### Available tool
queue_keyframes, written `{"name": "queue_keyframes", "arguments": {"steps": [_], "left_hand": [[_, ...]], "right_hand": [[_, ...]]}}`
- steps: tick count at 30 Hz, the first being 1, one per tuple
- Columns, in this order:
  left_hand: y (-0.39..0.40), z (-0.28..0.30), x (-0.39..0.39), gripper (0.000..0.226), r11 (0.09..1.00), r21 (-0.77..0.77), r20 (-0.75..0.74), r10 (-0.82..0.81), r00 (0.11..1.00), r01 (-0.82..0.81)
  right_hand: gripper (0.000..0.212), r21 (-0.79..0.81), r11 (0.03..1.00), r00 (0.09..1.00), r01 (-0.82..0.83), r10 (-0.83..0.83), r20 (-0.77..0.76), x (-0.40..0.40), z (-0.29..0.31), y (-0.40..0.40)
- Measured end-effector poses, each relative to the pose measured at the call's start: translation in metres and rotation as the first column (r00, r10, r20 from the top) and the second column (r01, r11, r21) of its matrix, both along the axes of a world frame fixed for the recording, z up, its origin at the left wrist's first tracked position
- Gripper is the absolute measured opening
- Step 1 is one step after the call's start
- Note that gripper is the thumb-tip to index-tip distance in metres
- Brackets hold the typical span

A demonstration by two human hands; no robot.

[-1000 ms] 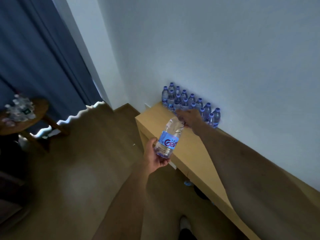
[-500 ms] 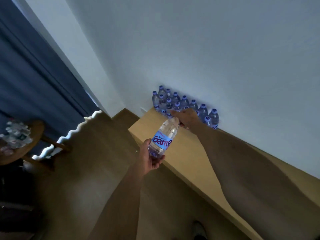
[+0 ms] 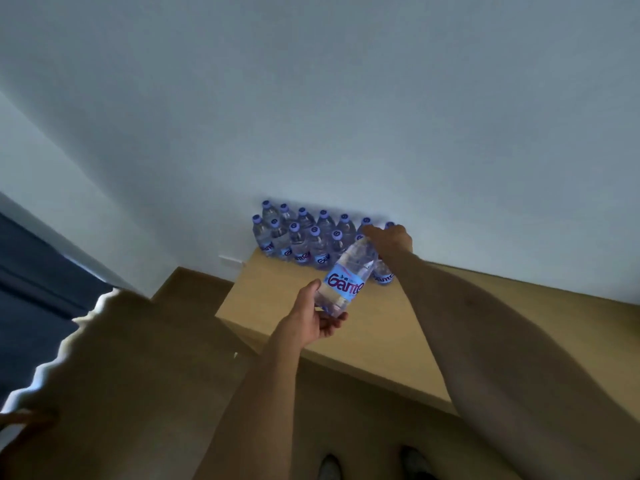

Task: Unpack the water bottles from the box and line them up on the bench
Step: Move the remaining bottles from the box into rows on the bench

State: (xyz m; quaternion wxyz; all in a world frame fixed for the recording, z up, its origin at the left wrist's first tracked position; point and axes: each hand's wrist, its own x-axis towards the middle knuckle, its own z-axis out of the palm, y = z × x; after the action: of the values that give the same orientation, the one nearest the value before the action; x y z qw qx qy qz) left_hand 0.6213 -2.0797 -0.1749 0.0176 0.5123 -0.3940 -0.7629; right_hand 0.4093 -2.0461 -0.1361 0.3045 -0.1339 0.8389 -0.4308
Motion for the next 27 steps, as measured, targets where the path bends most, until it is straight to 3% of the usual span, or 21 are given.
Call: {"name": "queue_keyframes", "arguments": {"steps": [5,12,17,22,27], "left_hand": [[-0.046,0.0,0.048,0.063,0.999,-0.017,0.01,-0.03,0.999,0.031],[-0.079,-0.008,0.107,0.073,0.997,-0.042,0.074,0.074,0.995,-0.071],[-0.089,-0.018,0.132,0.067,0.987,-0.012,0.068,0.163,0.984,-0.163],[-0.086,-0.026,0.115,0.049,0.973,-0.034,0.105,0.23,0.967,-0.228],[-0.064,-0.026,0.031,0.046,0.983,-0.065,0.132,0.182,0.974,-0.175]], "right_hand": [[0.06,0.021,0.999,0.998,0.041,-0.04,-0.044,0.052,0.002,-0.026],[0.044,0.013,0.991,0.985,-0.131,0.131,-0.109,0.109,0.004,-0.069],[0.044,0.037,0.976,0.965,-0.213,0.216,-0.149,0.134,-0.002,-0.096],[0.041,0.042,0.971,0.958,-0.236,0.24,-0.159,0.126,-0.011,-0.087],[0.046,0.069,0.979,0.963,-0.193,0.202,-0.178,0.053,-0.004,-0.047]]}}
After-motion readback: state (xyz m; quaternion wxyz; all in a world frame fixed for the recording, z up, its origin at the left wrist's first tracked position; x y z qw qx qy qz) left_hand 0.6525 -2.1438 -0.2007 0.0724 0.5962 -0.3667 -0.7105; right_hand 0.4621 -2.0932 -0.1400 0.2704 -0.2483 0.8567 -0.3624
